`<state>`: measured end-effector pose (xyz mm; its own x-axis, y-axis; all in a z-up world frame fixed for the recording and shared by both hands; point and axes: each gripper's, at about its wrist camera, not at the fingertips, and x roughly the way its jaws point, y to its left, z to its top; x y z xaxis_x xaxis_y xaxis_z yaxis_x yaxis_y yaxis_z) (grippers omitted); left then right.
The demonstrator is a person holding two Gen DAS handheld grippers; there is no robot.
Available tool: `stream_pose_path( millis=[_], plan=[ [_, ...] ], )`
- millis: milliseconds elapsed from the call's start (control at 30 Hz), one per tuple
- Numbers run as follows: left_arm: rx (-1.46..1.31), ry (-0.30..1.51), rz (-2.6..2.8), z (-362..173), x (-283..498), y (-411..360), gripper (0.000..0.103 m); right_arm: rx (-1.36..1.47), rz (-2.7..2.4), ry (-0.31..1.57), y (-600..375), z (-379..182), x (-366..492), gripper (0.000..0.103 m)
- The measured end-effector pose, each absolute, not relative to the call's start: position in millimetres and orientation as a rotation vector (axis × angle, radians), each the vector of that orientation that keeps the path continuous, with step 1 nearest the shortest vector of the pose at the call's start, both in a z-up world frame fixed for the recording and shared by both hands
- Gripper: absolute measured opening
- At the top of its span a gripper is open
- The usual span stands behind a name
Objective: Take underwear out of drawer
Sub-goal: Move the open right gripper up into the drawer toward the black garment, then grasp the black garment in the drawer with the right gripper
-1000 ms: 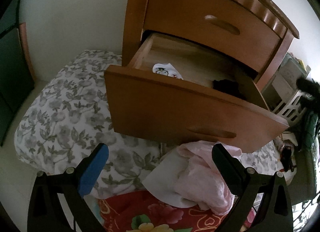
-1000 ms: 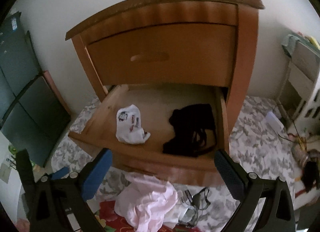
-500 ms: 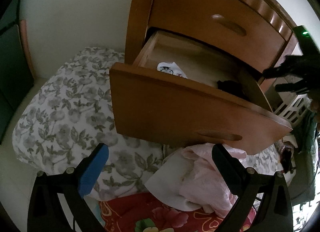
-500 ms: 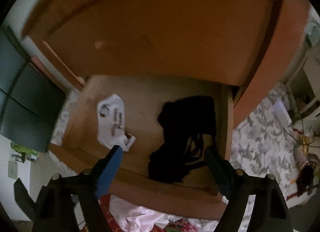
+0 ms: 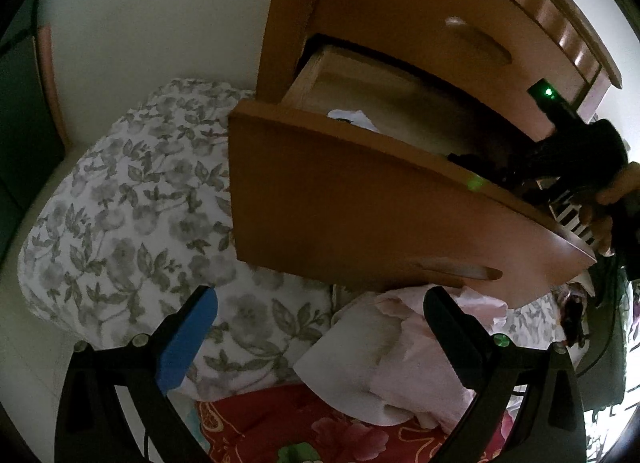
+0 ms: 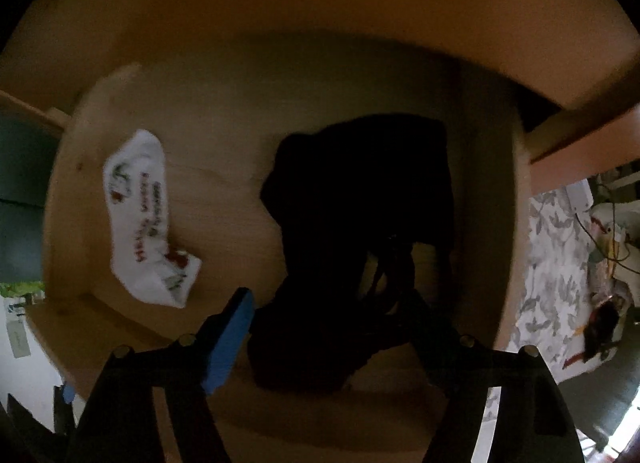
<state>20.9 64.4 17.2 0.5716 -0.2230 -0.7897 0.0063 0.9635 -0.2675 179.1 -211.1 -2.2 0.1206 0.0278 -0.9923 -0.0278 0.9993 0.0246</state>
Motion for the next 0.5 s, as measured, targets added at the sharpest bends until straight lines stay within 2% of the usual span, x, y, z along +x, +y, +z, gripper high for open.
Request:
stream_pose_path(
  millis=[500],
  plan=[
    [-0.262,0.996,-0.135,3,31,66,0.103,-0.104,-0.024,1.514,-220,-28,197,0.075]
  ],
)
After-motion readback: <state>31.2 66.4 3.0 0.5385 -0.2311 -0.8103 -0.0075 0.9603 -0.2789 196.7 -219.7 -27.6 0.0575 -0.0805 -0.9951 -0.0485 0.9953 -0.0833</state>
